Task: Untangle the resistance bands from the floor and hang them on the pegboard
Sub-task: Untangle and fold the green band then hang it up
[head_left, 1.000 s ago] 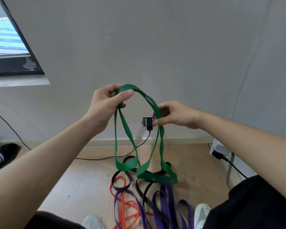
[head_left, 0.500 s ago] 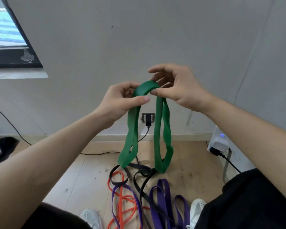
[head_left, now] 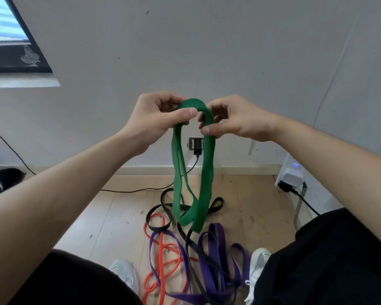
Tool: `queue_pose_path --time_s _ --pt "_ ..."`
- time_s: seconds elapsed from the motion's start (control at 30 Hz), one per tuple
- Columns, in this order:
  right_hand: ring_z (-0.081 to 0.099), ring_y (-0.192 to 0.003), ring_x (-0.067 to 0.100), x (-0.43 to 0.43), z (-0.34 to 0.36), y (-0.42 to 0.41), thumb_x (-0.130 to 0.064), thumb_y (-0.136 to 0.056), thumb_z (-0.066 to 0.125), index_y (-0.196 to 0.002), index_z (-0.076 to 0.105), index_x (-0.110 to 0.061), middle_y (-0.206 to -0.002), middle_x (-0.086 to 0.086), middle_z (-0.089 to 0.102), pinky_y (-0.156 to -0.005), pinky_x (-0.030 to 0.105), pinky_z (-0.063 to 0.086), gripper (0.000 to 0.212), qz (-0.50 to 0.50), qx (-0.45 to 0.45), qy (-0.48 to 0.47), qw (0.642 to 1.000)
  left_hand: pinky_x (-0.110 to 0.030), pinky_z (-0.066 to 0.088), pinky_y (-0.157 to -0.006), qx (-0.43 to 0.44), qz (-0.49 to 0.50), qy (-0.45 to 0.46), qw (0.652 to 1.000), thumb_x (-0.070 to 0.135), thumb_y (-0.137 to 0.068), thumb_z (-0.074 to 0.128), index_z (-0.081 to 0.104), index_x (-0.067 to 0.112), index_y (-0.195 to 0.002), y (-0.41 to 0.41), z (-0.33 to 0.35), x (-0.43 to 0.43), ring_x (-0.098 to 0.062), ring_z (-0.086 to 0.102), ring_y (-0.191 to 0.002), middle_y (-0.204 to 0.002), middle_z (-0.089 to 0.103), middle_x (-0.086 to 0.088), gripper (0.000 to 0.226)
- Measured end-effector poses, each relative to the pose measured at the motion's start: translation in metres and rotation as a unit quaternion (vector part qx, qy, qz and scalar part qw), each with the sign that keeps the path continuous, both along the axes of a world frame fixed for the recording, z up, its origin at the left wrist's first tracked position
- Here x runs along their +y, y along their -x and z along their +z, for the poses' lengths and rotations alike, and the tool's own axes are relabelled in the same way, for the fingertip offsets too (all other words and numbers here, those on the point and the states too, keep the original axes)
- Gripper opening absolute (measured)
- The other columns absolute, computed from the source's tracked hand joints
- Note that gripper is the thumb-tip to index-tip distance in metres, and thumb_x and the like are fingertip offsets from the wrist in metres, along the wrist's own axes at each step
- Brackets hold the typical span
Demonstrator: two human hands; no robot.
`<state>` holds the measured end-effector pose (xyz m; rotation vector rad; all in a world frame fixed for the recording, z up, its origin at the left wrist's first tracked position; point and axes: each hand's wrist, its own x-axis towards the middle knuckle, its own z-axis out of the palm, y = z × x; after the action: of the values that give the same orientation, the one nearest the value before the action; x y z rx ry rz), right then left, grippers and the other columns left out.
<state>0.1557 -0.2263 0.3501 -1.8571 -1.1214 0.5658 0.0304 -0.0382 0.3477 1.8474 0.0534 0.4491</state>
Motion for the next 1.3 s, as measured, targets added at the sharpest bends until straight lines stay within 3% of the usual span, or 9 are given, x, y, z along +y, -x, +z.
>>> queue_pose_path --time_s 0.17,0.3,0.37,0.43,0.63,0.83,1.03,1.2,1.3 --pt "0.067 -0.089 0.026 0.002 0.014 0.003 -0.015 -0.086 0.076 -0.123 0.062 -0.012 -0.099 0.017 0.064 -0.082 0.052 0.060 0.039 -0.017 -0.010 -0.102 0.995 -0.039 0.062 -0.082 -0.005 -0.008 0.016 1.000 0.022 -0.079 0.081 0.073 0.006 -0.105 0.005 0.001 0.004 -0.032 0.077 -0.087 -0.092 0.078 -0.012 0.031" --pt "0.062 -0.089 0.023 0.005 0.025 0.008 -0.019 -0.092 0.069 -0.139 0.053 -0.028 -0.102 0.017 0.063 -0.078 0.037 0.061 0.050 0.006 -0.121 -0.108 0.987 -0.044 0.062 -0.088 0.002 -0.019 0.009 1.000 0.017 -0.085 0.077 0.073 0.003 -0.111 0.009 0.001 0.006 -0.038 0.075 -0.096 -0.103 0.076 -0.023 0.029" --pt "0.056 -0.087 0.004 0.006 0.028 0.010 -0.021 -0.095 0.065 -0.136 0.054 -0.034 -0.104 0.003 0.064 -0.081 0.027 0.057 0.045 0.022 -0.188 -0.086 0.978 -0.043 0.061 -0.090 0.006 -0.028 0.006 1.000 0.013 -0.089 0.074 0.074 0.008 -0.112 0.010 0.001 0.006 -0.038 0.074 -0.099 -0.104 0.076 -0.022 0.024" --pt "0.054 -0.086 0.003 0.008 0.028 0.011 -0.021 -0.095 0.064 -0.130 0.059 -0.033 -0.100 -0.010 0.058 -0.079 0.026 0.056 0.037 0.023 -0.206 -0.080 0.975 -0.040 0.061 -0.090 0.006 -0.035 0.003 0.999 0.012 -0.091 0.072 0.073 0.009 -0.115 0.009 0.000 0.007 -0.034 0.074 -0.099 -0.104 0.077 -0.018 0.025" --pt "0.063 -0.094 0.028 0.011 0.024 0.011 -0.014 -0.095 0.064 -0.120 0.068 -0.018 -0.112 0.011 0.061 -0.072 0.042 0.062 0.026 -0.013 -0.138 -0.129 0.982 -0.031 0.059 -0.091 0.018 -0.047 0.062 0.997 0.011 -0.091 0.072 0.067 0.014 -0.125 0.002 -0.012 0.000 -0.021 0.075 -0.105 -0.107 0.079 -0.006 0.035" --pt "0.064 -0.091 0.041 0.011 0.031 0.012 -0.008 -0.096 0.061 -0.115 0.066 -0.018 -0.105 0.019 0.061 -0.075 0.041 0.062 0.023 -0.014 -0.083 -0.214 0.973 -0.024 0.056 -0.093 0.103 -0.082 0.022 0.991 0.025 -0.077 0.086 0.060 0.021 -0.130 -0.008 -0.043 -0.018 -0.009 0.071 -0.109 -0.120 0.073 0.000 0.060" --pt "0.062 -0.085 0.032 0.005 0.036 0.010 -0.006 -0.096 0.059 -0.111 0.065 -0.016 -0.095 0.021 0.058 -0.078 0.039 0.059 0.019 -0.028 0.012 -0.290 0.956 -0.037 0.058 -0.095 0.118 -0.048 0.037 0.991 0.021 -0.082 0.083 0.074 0.012 -0.105 -0.024 -0.059 -0.036 -0.019 0.073 -0.099 -0.104 0.077 -0.003 0.026" --pt "0.062 -0.092 0.031 -0.006 0.039 -0.003 -0.001 -0.098 0.055 -0.111 0.063 -0.010 -0.105 0.020 0.054 -0.080 0.039 0.059 0.018 -0.083 0.100 -0.339 0.932 -0.034 0.062 -0.085 0.133 -0.032 0.006 0.991 0.021 -0.079 0.086 0.071 0.005 -0.103 -0.028 -0.056 -0.027 -0.024 0.075 -0.092 -0.099 0.076 -0.015 0.032" --pt "0.064 -0.094 0.028 -0.015 0.038 -0.014 0.002 -0.098 0.053 -0.116 0.060 -0.004 -0.109 0.020 0.053 -0.082 0.041 0.059 0.020 -0.103 0.141 -0.344 0.922 -0.021 0.058 -0.067 0.111 -0.032 0.009 0.993 0.015 -0.079 0.085 0.069 0.002 -0.099 -0.029 -0.050 -0.021 -0.012 0.073 -0.074 -0.079 0.074 -0.001 0.029"
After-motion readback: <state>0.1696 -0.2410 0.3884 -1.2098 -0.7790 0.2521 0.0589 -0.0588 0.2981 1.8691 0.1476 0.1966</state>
